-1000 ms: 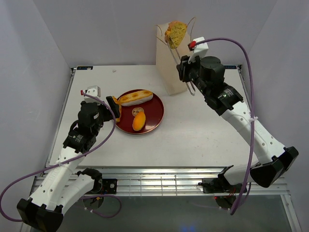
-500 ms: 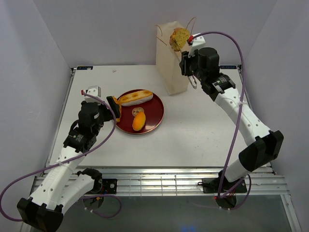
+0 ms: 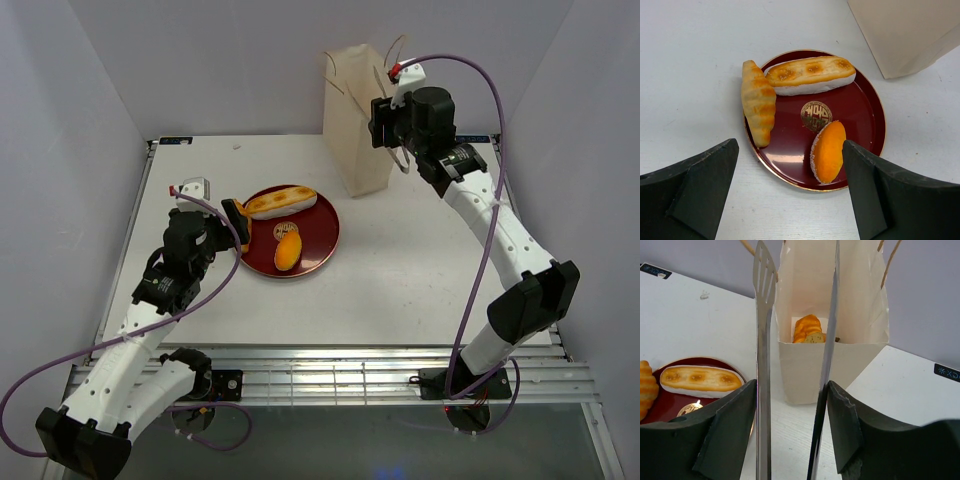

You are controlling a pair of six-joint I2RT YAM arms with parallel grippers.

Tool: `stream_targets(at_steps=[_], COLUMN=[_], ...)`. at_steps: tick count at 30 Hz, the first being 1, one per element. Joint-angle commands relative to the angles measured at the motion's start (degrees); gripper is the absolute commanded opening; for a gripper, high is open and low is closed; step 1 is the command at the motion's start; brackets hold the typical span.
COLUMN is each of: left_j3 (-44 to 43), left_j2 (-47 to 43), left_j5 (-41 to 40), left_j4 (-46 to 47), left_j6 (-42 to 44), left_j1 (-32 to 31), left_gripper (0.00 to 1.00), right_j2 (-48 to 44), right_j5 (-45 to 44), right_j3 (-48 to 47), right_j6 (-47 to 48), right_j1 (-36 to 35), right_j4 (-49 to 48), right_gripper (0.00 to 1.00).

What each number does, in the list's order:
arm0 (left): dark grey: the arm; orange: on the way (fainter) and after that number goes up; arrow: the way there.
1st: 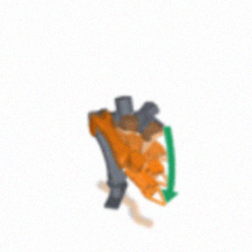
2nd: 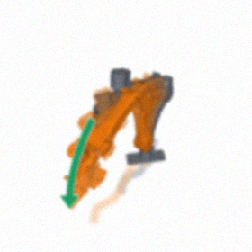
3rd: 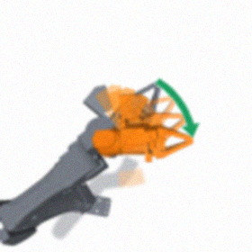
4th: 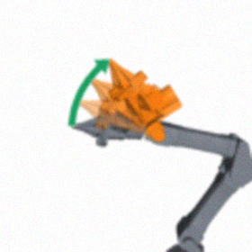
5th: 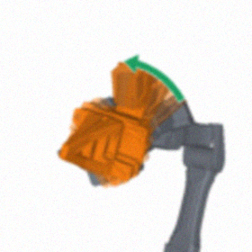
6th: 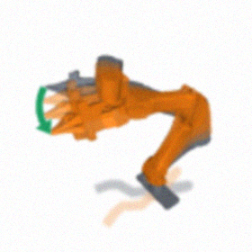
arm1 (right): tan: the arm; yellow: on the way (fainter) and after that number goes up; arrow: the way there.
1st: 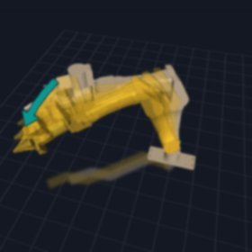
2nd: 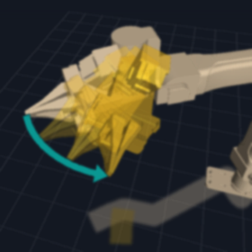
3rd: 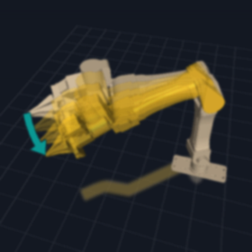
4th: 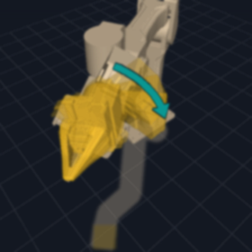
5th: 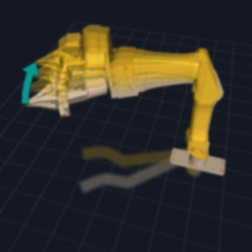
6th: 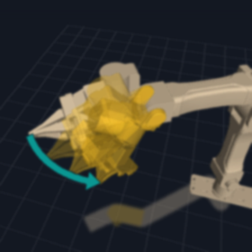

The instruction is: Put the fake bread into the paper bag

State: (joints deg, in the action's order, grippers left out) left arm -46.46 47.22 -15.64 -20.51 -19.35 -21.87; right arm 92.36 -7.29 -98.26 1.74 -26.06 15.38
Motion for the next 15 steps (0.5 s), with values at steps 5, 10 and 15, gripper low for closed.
stream_targets(at_steps=[5,10,15], left_j3=[0.1,0.2,0.1], left_j2=[0.1,-0.1,-0.3], left_j5=[-0.2,-0.4,-0.9], left_j4=[0.4,0.4,0.4], left_j6=[0.4,0.3,0.2], left_j1=[0.0,0.0,0.0], left_gripper=[0.95,0.95,0.95], right_j2=[-3.9,-7.8,-12.1], right_j5=[0.2,1.4,4.6], right_j3=[-2.6,-0.4,6.0], right_j6=[0.1,-0.3,-3.0], right_j1=[0.4,0.4,0.4], right_j4=[-1.4,-2.2,-4.8], right_gripper=[0.63,0.63,0.62])
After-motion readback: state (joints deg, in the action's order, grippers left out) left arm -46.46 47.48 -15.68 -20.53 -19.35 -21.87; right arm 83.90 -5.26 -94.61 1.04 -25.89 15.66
